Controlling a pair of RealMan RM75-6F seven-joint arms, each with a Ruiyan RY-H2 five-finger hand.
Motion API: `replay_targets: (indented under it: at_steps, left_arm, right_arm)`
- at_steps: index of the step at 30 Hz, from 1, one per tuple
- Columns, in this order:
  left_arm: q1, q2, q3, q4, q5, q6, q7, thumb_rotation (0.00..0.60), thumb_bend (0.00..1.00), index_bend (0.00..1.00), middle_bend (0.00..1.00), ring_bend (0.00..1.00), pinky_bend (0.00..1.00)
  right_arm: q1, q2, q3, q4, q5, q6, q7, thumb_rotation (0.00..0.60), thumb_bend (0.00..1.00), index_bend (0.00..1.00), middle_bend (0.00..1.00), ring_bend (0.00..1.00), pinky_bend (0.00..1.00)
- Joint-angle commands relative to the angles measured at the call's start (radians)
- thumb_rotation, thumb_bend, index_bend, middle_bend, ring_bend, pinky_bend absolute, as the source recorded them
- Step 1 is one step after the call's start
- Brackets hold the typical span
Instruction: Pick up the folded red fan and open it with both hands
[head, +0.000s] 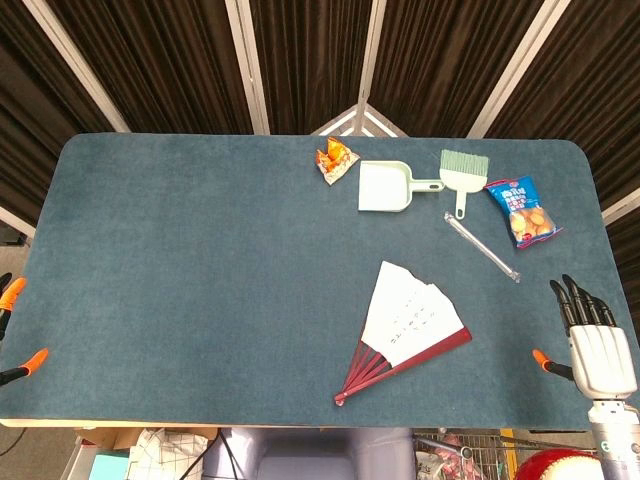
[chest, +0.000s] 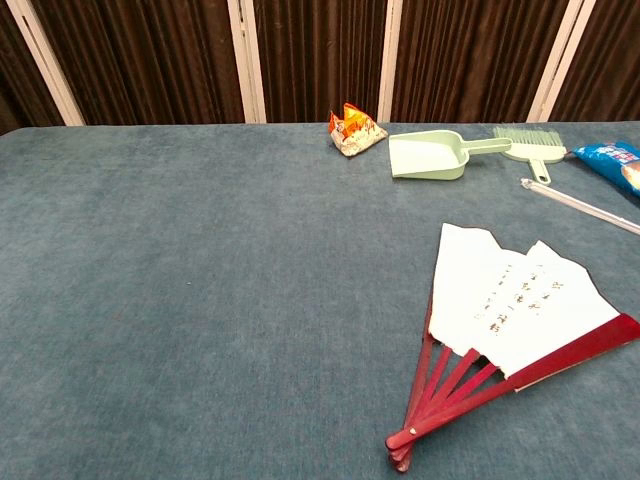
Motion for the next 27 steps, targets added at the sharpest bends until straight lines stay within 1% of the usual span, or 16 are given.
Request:
replay_targets:
  at_steps: [1, 11, 19, 27]
  left_arm:
    - [0.0, 0.0, 0.0, -0.002, 0.003, 0.002, 0.0, 0.6, 0.21, 0.0, 0.0, 0.0, 0.15]
    - [-0.006, -0.012, 0.005, -0.012, 0.019, -0.005, 0.036, 0.6, 0.21, 0.0, 0.0, 0.0, 0.15]
    - [-0.014, -0.017, 0.001, -0.018, 0.002, -0.026, 0.048, 0.6, 0.21, 0.0, 0.0, 0.0, 0.15]
    - [-0.008, -0.011, 0.0, -0.021, 0.003, -0.015, 0.033, 0.6, 0.21, 0.0, 0.0, 0.0, 0.15]
  right_arm:
    - [-0.001, 0.001, -0.001, 0.001, 0.0, -0.001, 0.002, 0.6, 0.11, 0.0, 0.04, 0.13, 0.17]
    - [-0.01, 0.015, -0.009, -0.002, -0.022, 0.019, 0.038, 0.6, 0.11, 0.02, 0.04, 0.13, 0.17]
    - [-0.003, 0.019, -0.027, 0.003, -0.049, 0.0, 0.06, 0.6, 0.11, 0.05, 0.04, 0.13, 0.17]
    - [0.007, 0.023, -0.055, -0.007, -0.104, -0.009, 0.077, 0.6, 0.11, 0.12, 0.04, 0.13, 0.17]
